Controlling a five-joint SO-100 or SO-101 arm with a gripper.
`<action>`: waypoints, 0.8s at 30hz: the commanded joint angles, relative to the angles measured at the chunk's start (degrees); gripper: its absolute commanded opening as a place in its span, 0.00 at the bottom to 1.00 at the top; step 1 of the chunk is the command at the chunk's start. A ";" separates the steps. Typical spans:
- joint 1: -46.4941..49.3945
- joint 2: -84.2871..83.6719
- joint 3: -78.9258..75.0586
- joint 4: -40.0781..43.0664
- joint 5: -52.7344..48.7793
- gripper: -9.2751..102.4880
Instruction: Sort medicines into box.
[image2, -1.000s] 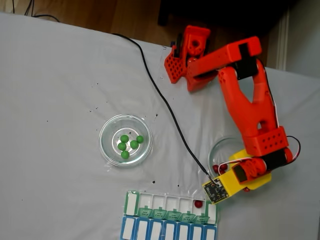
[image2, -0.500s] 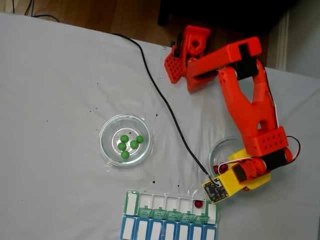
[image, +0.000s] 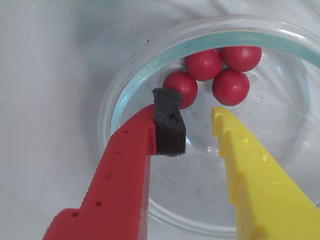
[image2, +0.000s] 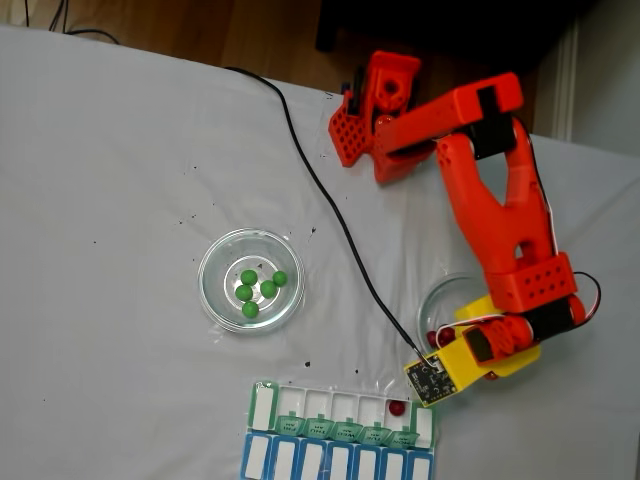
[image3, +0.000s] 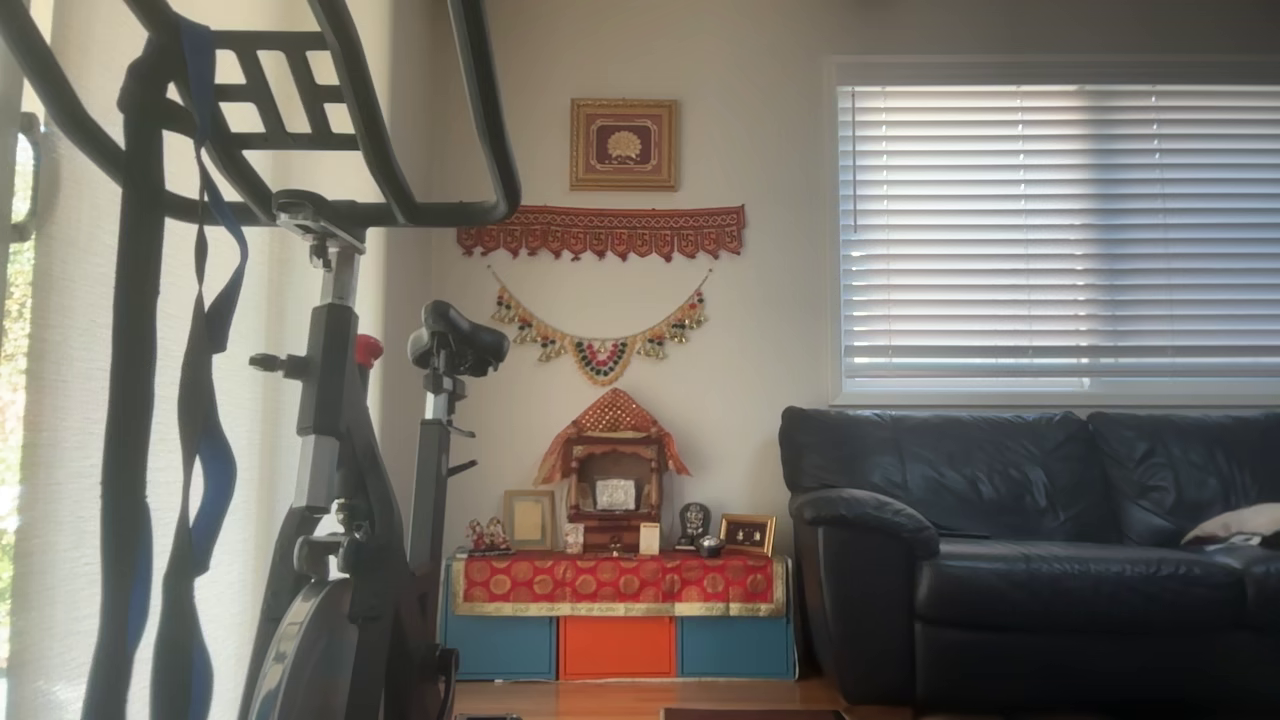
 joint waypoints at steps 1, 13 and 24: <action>0.35 2.64 -2.81 0.44 -0.09 0.19; 0.44 2.29 -2.29 0.18 -0.35 0.19; 0.26 1.76 -1.58 0.00 -0.70 0.20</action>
